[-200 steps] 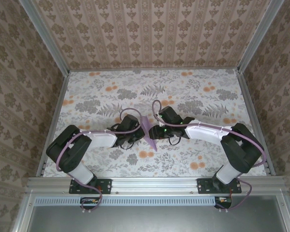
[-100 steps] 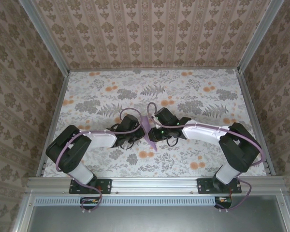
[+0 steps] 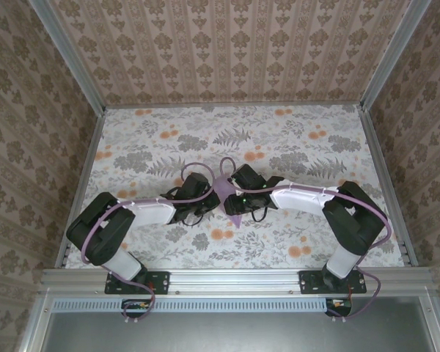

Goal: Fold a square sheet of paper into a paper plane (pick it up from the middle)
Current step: Move the paper plane to the center of the table.

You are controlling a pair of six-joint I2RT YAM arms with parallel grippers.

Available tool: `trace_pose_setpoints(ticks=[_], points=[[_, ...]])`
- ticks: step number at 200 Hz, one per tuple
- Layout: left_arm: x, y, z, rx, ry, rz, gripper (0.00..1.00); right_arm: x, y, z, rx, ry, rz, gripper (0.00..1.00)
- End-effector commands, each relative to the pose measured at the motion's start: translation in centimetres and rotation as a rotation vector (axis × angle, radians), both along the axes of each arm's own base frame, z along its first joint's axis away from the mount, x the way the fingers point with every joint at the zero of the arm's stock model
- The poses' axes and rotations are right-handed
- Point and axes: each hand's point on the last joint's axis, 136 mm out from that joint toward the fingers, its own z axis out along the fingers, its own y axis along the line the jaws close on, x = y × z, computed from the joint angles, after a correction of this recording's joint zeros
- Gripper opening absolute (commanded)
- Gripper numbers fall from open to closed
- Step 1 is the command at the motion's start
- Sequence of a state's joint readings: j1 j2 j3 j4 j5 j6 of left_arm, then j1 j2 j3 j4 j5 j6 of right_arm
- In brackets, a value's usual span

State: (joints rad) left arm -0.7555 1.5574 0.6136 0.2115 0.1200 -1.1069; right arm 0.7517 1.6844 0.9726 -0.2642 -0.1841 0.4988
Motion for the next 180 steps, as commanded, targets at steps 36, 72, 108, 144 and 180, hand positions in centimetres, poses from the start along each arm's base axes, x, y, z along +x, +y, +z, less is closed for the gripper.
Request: trace_pose_setpoints(ticks=[36, 72, 108, 144, 180], points=[[0.3, 0.2, 0.6, -0.005, -0.007, 0.005, 0.0, 1.3, -1.6, 2.1, -0.07, -0.082, -0.066, 0.47], [0.2, 0.2, 0.6, -0.007, -0.005, 0.004, 0.0, 1.5, -2.1, 1.4, -0.109, -0.076, -0.086, 0.54], [0.2, 0.2, 0.6, -0.005, -0.008, 0.003, 0.0, 0.3, 0.3, 0.9, -0.015, -0.001, 0.005, 0.5], [0.1, 0.2, 0.5, -0.006, -0.004, 0.006, 0.0, 0.4, 0.2, 0.5, -0.024, 0.004, -0.004, 0.41], [0.1, 0.2, 0.6, -0.009, -0.005, 0.004, 0.0, 0.3, 0.3, -0.3, -0.035, 0.026, 0.0, 0.41]])
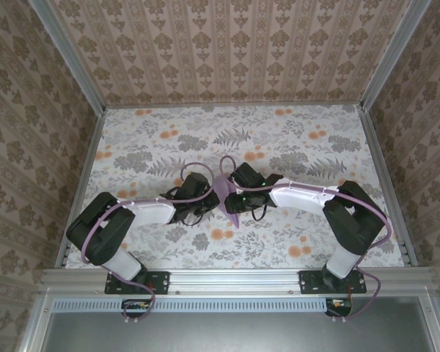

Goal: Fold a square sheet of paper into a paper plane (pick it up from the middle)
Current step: Move the paper plane to the center of the table.

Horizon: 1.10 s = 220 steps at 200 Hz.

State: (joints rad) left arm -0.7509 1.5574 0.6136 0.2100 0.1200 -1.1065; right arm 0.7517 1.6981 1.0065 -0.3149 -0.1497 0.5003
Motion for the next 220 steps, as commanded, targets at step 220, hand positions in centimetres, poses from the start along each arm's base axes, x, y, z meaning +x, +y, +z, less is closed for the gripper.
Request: trace_pose_setpoints(ticks=[220], points=[[0.1, -0.6, 1.3, -0.055, -0.013, -0.018, 0.0, 1.1, -0.7, -2.0, -0.125, 0.007, -0.02, 0.27]])
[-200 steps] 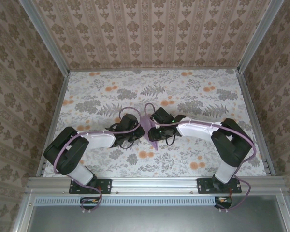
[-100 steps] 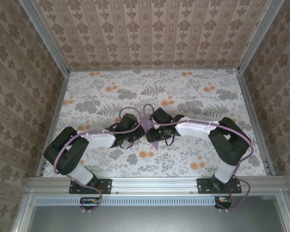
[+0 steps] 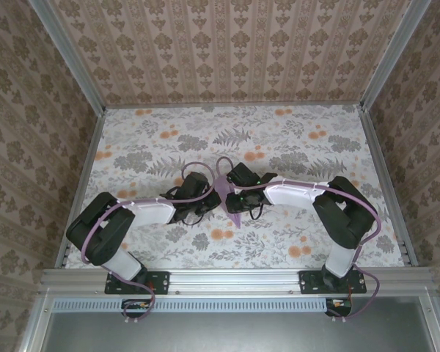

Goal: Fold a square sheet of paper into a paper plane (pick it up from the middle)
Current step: Move the paper plane to the center of the table.

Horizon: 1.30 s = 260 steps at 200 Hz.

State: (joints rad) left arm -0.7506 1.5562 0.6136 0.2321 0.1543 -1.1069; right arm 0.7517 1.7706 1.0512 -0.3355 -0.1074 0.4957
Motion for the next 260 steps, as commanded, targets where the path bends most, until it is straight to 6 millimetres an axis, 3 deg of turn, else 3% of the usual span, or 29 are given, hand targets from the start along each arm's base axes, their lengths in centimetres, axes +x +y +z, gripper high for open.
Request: trace_pose_setpoints(ticks=[1, 44, 91, 130, 171, 200, 238, 260], points=[[0.3, 0.0, 0.8, -0.021, -0.012, 0.005, 0.0, 0.3, -0.5, -0.5, -0.064, 0.0, -0.005, 0.26], [0.3, 0.0, 0.8, -0.022, -0.008, 0.009, 0.02, 0.2, -0.4, -1.0, -0.082, 0.011, 0.001, 0.24], [0.3, 0.4, 1.0, -0.017, -0.004, 0.015, 0.22, 0.3, -0.4, -1.7, -0.102, 0.028, 0.004, 0.22], [0.6, 2.0, 1.7, 0.014, -0.011, 0.045, 0.43, 1.3, -1.0, 0.2, -0.121, -0.036, -0.02, 0.14], [0.6, 4.7, 2.8, 0.085, -0.034, 0.081, 0.75, 5.5, -2.9, 2.7, -0.161, -0.12, -0.097, 0.1], [0.5, 7.0, 3.7, 0.163, -0.066, 0.115, 0.94, 9.6, -4.2, 2.8, -0.166, -0.133, -0.163, 0.09], [0.2, 9.0, 4.5, 0.217, -0.085, 0.135, 1.0, 13.8, -5.0, 2.2, -0.184, -0.134, -0.198, 0.09], [-0.1, 9.3, 4.3, 0.225, -0.079, 0.133, 1.0, 14.7, -5.8, 1.1, -0.218, -0.093, -0.214, 0.1]])
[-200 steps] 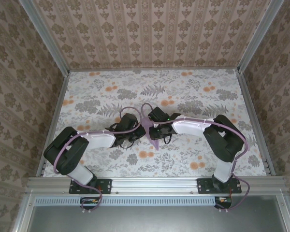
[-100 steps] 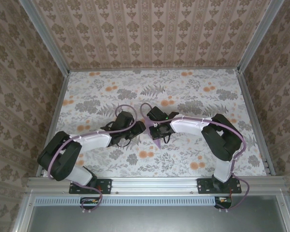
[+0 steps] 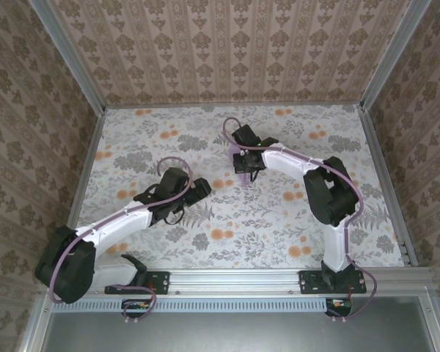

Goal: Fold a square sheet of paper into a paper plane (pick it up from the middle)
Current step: Move the paper plane to the center of the table.

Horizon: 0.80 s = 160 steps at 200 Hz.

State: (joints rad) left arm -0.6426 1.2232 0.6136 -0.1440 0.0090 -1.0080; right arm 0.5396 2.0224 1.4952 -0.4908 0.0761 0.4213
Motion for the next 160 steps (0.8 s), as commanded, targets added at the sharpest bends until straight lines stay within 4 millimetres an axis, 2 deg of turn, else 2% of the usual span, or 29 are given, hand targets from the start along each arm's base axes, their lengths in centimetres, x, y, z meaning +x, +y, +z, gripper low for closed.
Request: trace_pose_setpoints(ticks=[1, 23, 58, 88, 138, 160], points=[[-0.4, 1.4, -0.5, 0.069, 0.011, 0.001, 1.0, 0.1, -1.2, -1.7, -0.076, 0.066, 0.001, 0.11], [-0.6, 1.5, -0.8, 0.07, 0.023, 0.001, 1.0, 1.0, -1.5, -2.8, -0.085, 0.078, -0.012, 0.12], [-0.7, 1.5, -1.0, 0.069, 0.029, -0.002, 1.0, 1.2, -1.9, -4.1, -0.099, 0.102, -0.033, 0.17], [-0.8, 1.6, -1.1, 0.07, 0.031, 0.001, 1.0, 0.9, -2.3, -5.5, -0.121, 0.128, -0.048, 0.2], [-1.0, 1.9, -1.3, 0.078, 0.036, 0.008, 1.0, -0.2, -3.1, -7.9, -0.144, 0.179, -0.081, 0.2], [-0.9, 2.4, -0.8, 0.093, 0.023, 0.015, 1.0, 0.1, -2.9, -6.6, -0.124, 0.159, -0.097, 0.2]])
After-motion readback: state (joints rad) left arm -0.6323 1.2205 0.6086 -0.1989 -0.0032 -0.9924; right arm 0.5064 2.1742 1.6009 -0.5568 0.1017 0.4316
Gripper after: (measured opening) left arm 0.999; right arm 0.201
